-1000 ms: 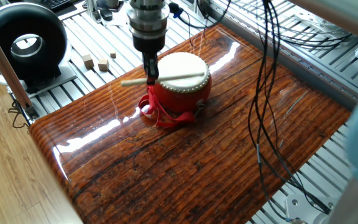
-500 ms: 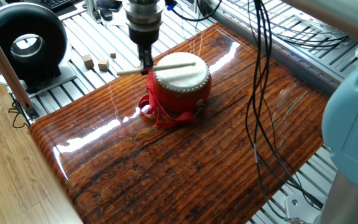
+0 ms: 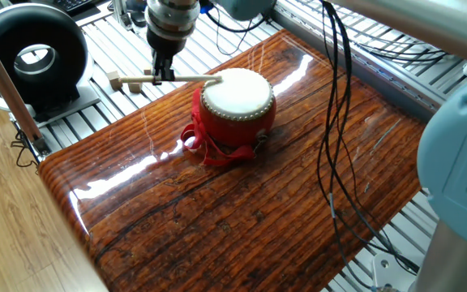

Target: Play the drum

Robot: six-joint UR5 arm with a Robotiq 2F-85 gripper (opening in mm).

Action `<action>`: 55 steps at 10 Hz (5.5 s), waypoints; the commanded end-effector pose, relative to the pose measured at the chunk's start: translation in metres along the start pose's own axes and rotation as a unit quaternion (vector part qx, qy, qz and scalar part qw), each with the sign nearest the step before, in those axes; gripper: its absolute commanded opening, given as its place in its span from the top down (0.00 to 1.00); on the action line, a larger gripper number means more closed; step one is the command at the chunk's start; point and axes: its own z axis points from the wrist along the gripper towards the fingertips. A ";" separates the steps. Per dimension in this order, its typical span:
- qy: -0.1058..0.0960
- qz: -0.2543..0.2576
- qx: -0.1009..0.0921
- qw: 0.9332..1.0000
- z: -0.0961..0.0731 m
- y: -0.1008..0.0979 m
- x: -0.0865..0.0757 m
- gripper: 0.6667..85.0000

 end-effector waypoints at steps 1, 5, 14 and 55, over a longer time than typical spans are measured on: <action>0.033 0.005 -0.023 0.999 -0.007 0.010 0.027 1.00; 0.165 0.027 -0.088 0.982 -0.026 0.056 0.079 1.00; -0.069 0.021 0.023 0.997 -0.005 -0.004 -0.027 1.00; 0.109 -0.229 -0.131 0.958 -0.052 0.065 0.112 1.00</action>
